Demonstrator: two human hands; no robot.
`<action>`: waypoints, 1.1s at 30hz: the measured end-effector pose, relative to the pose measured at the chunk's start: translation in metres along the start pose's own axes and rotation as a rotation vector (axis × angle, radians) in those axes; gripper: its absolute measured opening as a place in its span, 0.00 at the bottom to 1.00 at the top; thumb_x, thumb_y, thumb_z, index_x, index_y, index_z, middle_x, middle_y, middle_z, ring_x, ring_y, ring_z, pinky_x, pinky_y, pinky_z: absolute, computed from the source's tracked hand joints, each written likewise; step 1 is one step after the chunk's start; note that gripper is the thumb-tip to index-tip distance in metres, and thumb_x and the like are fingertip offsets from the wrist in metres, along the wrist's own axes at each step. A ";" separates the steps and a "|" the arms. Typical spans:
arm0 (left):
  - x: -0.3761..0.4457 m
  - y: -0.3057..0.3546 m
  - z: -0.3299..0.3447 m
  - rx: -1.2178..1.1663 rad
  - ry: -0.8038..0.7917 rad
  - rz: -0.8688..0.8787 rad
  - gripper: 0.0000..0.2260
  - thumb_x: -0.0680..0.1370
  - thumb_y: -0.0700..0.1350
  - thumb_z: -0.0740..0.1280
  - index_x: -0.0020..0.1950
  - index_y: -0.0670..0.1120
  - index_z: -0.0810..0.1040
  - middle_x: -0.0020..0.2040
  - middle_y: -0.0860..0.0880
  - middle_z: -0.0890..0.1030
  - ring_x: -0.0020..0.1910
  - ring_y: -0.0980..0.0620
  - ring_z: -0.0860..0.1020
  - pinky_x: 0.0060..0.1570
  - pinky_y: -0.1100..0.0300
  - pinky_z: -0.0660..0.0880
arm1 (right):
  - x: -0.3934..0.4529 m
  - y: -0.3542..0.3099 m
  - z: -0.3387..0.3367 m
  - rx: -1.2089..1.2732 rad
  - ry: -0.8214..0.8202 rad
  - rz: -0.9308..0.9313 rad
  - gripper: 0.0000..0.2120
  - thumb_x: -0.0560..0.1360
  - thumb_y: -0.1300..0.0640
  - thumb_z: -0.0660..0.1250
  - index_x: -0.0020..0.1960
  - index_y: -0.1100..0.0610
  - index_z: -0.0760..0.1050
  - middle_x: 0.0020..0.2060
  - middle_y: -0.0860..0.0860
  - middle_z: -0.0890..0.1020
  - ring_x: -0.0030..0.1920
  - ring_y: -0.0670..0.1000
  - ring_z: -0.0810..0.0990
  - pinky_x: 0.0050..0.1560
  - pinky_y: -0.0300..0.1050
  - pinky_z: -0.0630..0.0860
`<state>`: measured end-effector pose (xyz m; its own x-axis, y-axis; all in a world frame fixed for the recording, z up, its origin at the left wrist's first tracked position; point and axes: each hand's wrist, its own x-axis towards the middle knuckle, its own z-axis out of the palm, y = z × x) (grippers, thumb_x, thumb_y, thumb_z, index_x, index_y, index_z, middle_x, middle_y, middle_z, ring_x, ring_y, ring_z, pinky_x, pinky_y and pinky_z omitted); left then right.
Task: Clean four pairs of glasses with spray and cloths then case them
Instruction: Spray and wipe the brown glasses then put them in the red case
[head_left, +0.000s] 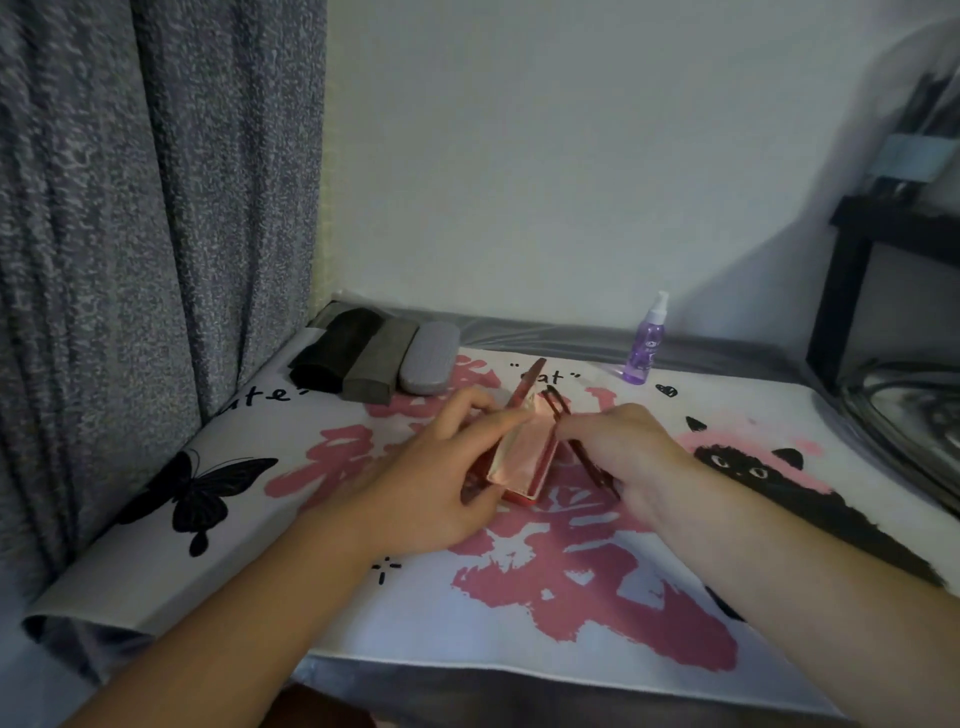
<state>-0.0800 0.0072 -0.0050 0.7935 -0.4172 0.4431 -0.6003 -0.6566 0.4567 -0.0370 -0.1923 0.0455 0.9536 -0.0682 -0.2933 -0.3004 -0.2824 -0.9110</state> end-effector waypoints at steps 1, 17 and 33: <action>0.001 0.002 0.001 -0.013 -0.009 0.025 0.34 0.77 0.41 0.71 0.78 0.61 0.62 0.65 0.57 0.62 0.54 0.64 0.72 0.47 0.72 0.72 | 0.004 -0.001 0.005 0.010 0.048 0.000 0.12 0.66 0.58 0.75 0.47 0.62 0.80 0.40 0.60 0.86 0.42 0.62 0.86 0.49 0.61 0.84; 0.004 -0.001 0.003 -0.027 0.082 0.047 0.27 0.75 0.36 0.73 0.72 0.54 0.75 0.64 0.57 0.69 0.65 0.59 0.72 0.66 0.72 0.65 | 0.025 0.002 0.031 -0.397 0.292 -0.020 0.12 0.77 0.49 0.63 0.57 0.53 0.75 0.62 0.55 0.78 0.67 0.61 0.70 0.57 0.52 0.65; 0.003 0.001 0.002 -0.029 0.087 0.041 0.27 0.75 0.36 0.73 0.70 0.55 0.75 0.65 0.58 0.68 0.66 0.63 0.71 0.64 0.74 0.66 | 0.020 0.016 0.040 -0.493 0.371 -0.101 0.19 0.80 0.45 0.62 0.61 0.57 0.78 0.64 0.56 0.76 0.68 0.61 0.68 0.65 0.55 0.65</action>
<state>-0.0779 0.0037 -0.0048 0.7574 -0.3858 0.5267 -0.6354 -0.6212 0.4586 -0.0232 -0.1602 0.0131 0.9469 -0.3213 -0.0116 -0.2480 -0.7069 -0.6625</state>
